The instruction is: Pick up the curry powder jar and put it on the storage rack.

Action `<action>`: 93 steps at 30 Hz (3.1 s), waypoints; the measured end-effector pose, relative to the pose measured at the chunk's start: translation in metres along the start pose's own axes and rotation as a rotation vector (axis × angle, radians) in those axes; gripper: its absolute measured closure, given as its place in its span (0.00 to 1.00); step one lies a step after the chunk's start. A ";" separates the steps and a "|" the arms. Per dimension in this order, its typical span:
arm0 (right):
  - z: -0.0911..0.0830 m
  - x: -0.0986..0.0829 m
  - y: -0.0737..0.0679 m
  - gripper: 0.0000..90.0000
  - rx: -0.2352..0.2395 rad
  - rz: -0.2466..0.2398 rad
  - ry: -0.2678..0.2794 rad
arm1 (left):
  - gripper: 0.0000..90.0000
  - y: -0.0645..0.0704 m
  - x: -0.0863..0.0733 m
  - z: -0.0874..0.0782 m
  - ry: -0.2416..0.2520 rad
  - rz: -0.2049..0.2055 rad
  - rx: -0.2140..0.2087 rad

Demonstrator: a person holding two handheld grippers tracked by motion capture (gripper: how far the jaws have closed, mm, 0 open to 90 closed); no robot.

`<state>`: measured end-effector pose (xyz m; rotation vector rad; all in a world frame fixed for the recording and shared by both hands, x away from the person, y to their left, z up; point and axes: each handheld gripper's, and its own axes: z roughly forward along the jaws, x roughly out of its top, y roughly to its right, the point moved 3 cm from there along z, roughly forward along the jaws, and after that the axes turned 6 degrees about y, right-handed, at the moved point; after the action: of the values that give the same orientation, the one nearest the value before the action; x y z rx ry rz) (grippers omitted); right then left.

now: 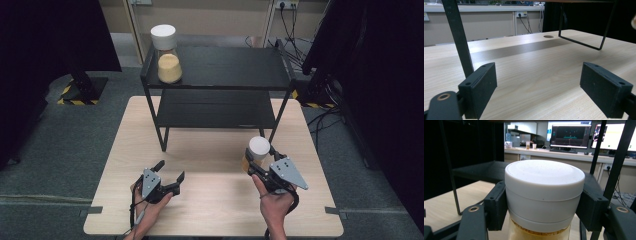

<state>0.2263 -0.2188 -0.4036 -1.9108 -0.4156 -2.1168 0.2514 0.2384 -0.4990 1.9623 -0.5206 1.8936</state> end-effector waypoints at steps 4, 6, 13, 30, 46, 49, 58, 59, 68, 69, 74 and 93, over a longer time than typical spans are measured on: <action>0.002 0.009 0.001 0.38 -0.006 -0.001 0.024 | 0.15 0.000 0.000 0.000 0.001 0.000 0.000; 0.004 0.014 0.001 0.38 -0.009 0.000 0.036 | 0.15 0.000 0.000 0.000 0.000 0.001 0.000; 0.011 0.032 0.002 0.38 -0.013 -0.007 0.077 | 0.15 0.000 0.000 0.000 0.000 0.000 0.000; 0.027 0.058 0.001 0.38 -0.018 -0.004 0.123 | 0.15 0.000 0.000 0.000 0.000 -0.003 0.001; 0.036 0.082 0.004 0.38 -0.030 -0.007 0.162 | 0.15 0.000 0.000 0.000 -0.001 -0.002 0.001; 0.038 0.087 0.005 0.38 -0.028 -0.008 0.169 | 0.15 0.000 0.000 0.000 -0.001 -0.003 0.001; 0.042 0.102 0.006 0.38 -0.025 -0.014 0.190 | 0.15 0.000 0.000 0.000 0.000 -0.005 0.002; 0.042 0.104 0.006 0.38 -0.025 -0.017 0.192 | 0.15 0.000 0.000 0.000 0.000 -0.003 0.002; 0.048 0.124 0.005 0.38 -0.019 -0.025 0.216 | 0.15 0.000 0.000 0.000 -0.001 -0.005 0.002; 0.049 0.126 0.005 0.38 -0.019 -0.026 0.218 | 0.15 0.000 0.000 0.000 0.000 -0.004 0.002; 0.055 0.136 0.004 0.38 -0.014 -0.031 0.226 | 0.15 0.000 0.000 0.000 0.001 -0.004 0.002; 0.075 0.173 0.002 0.38 -0.009 -0.041 0.255 | 0.15 0.000 0.000 0.000 0.000 -0.007 0.001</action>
<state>0.2785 -0.1927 -0.2244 -1.6202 -0.3934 -2.3524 0.2515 0.2388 -0.4990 1.9621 -0.5127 1.8903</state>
